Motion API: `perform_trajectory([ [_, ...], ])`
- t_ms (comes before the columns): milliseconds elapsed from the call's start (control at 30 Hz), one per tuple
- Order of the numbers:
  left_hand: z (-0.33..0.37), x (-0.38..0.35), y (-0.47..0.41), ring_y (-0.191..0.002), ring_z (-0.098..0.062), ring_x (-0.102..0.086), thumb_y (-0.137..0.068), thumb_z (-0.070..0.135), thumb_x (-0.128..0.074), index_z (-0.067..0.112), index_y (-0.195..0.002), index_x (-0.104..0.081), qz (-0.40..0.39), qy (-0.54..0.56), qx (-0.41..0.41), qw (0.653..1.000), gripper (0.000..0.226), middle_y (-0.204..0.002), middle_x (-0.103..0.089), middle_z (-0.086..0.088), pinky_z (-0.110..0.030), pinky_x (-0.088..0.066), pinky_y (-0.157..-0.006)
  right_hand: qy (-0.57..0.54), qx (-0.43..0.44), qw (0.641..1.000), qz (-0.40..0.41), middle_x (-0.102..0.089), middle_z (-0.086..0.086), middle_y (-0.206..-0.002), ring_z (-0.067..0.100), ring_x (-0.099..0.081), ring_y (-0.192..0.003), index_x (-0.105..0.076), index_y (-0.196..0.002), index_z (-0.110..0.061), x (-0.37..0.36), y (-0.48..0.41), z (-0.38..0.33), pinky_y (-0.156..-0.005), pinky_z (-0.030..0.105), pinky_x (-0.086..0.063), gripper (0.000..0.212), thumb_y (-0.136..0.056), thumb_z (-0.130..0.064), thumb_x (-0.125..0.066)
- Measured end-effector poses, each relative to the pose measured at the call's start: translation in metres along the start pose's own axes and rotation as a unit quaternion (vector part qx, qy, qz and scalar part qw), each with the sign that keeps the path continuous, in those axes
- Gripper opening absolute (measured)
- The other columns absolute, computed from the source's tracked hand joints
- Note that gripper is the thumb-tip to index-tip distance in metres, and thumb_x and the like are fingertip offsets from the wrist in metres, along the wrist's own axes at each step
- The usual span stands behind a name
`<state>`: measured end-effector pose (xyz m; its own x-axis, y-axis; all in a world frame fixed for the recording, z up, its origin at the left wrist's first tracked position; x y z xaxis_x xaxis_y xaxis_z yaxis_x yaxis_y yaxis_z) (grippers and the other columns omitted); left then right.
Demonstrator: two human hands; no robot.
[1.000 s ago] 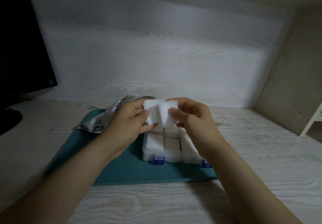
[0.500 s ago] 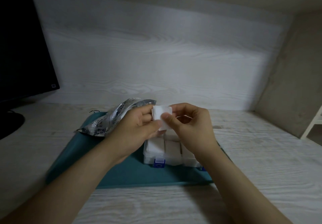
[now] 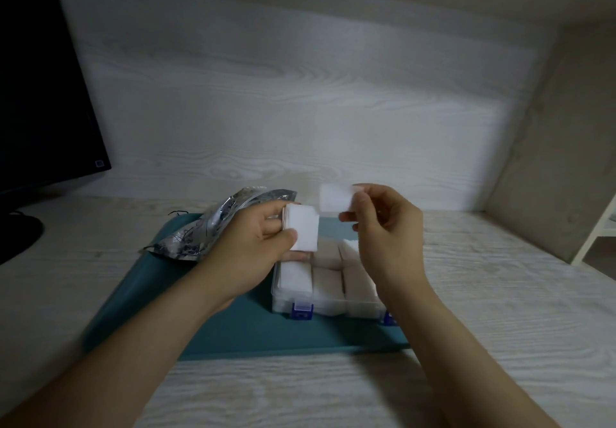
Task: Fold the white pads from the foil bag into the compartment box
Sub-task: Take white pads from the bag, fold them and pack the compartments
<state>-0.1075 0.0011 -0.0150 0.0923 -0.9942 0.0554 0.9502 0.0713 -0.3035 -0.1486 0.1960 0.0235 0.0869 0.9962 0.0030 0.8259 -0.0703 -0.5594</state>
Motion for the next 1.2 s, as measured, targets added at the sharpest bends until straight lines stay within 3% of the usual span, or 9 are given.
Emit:
perform_trajectory([
  [67, 0.0, -0.001, 0.0, -0.106, -0.025, -0.077, -0.105, -0.012, -0.048, 0.008, -0.128, -0.067, -0.004, 0.0, 0.005, 1.0, 0.036, -0.114, -0.08, -0.007, -0.036, -0.064, -0.089, 0.019, 0.055, 0.998, -0.02, -0.073, -0.005, -0.083, 0.01, -0.069, -0.077, -0.074, -0.105, -0.019, -0.001, -0.001, -0.012, -0.071, 0.026, -0.057, 0.017, -0.106, -0.013, -0.058],
  [200, 0.001, -0.008, 0.002, -0.108, -0.022, -0.077, -0.105, -0.004, -0.055, 0.011, -0.127, -0.069, -0.033, 0.003, 0.019, 0.999, 0.03, -0.115, -0.08, -0.004, -0.033, -0.063, -0.091, 0.09, 0.134, 0.976, -0.146, -0.075, -0.009, -0.088, 0.014, -0.071, -0.08, -0.077, -0.113, -0.02, -0.028, 0.012, -0.019, -0.071, 0.031, -0.059, 0.017, -0.103, -0.013, -0.065],
  [333, -0.001, -0.016, 0.005, -0.109, -0.029, -0.076, -0.107, 0.001, -0.055, 0.013, -0.126, -0.071, -0.062, 0.008, 0.038, 0.997, 0.028, -0.116, -0.079, -0.008, -0.038, -0.063, -0.094, 0.19, 0.193, 0.954, -0.131, -0.074, -0.014, -0.088, 0.004, -0.067, -0.08, -0.078, -0.108, -0.022, -0.032, 0.018, -0.023, -0.071, 0.009, -0.046, 0.013, -0.096, -0.017, -0.075],
  [533, -0.003, -0.015, 0.004, -0.11, -0.03, -0.076, -0.108, -0.007, -0.041, 0.012, -0.126, -0.071, -0.064, -0.015, 0.04, 0.997, 0.04, -0.118, -0.078, -0.014, -0.047, -0.061, -0.098, 0.247, 0.281, 0.92, -0.115, -0.072, -0.004, -0.093, 0.002, -0.058, -0.079, -0.08, -0.102, -0.017, -0.034, 0.025, -0.031, -0.074, 0.004, -0.04, 0.009, -0.096, -0.011, -0.075],
  [800, 0.001, -0.023, 0.008, -0.112, -0.028, -0.075, -0.112, 0.005, -0.045, 0.015, -0.126, -0.071, -0.082, 0.024, 0.037, 0.996, 0.031, -0.12, -0.078, -0.011, -0.04, -0.063, -0.093, 0.239, 0.25, 0.934, -0.083, -0.074, -0.008, -0.086, 0.006, -0.061, -0.077, -0.081, -0.097, -0.019, -0.027, 0.023, -0.036, -0.071, 0.003, -0.039, 0.005, -0.093, -0.016, -0.078],
  [933, 0.007, -0.026, 0.011, -0.114, -0.025, -0.075, -0.109, 0.004, -0.052, 0.014, -0.134, -0.066, -0.097, -0.019, 0.002, 0.995, 0.03, -0.12, -0.078, -0.007, -0.039, -0.062, -0.096, 0.234, 0.226, 0.941, -0.089, -0.071, -0.01, -0.088, 0.006, -0.064, -0.079, -0.079, -0.103, -0.022, -0.025, 0.022, -0.032, -0.07, 0.005, -0.04, 0.009, -0.094, -0.02, -0.077],
  [1067, 0.007, -0.017, 0.009, -0.114, -0.025, -0.075, -0.109, 0.006, -0.054, 0.025, -0.142, -0.055, -0.059, -0.036, -0.021, 0.997, 0.038, -0.118, -0.079, -0.006, -0.047, -0.058, -0.102, 0.223, 0.125, 0.955, -0.149, -0.07, -0.014, -0.1, 0.004, -0.064, -0.09, -0.074, -0.116, -0.026, -0.032, 0.018, -0.012, -0.073, 0.012, -0.045, 0.022, -0.095, -0.034, -0.072],
  [1200, 0.011, -0.014, 0.009, -0.105, -0.018, -0.077, -0.109, 0.01, -0.054, 0.026, -0.135, -0.052, -0.027, -0.096, -0.063, 0.993, 0.03, -0.111, -0.08, 0.0, -0.036, -0.06, -0.095, 0.079, 0.029, 0.981, -0.172, -0.077, -0.002, -0.087, 0.015, -0.072, -0.083, -0.078, -0.099, -0.018, -0.031, 0.013, -0.004, -0.072, 0.026, -0.055, 0.01, -0.096, -0.013, -0.07],
])
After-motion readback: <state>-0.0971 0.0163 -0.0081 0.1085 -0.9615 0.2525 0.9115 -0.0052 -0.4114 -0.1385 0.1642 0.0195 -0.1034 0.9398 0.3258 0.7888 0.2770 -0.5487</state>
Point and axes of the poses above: each hand's wrist, its own y-axis away from the middle knuckle, its own x-axis out of the back of the hand, z = x × y, the point moved 10 cm from there along -y, towards the middle knuckle
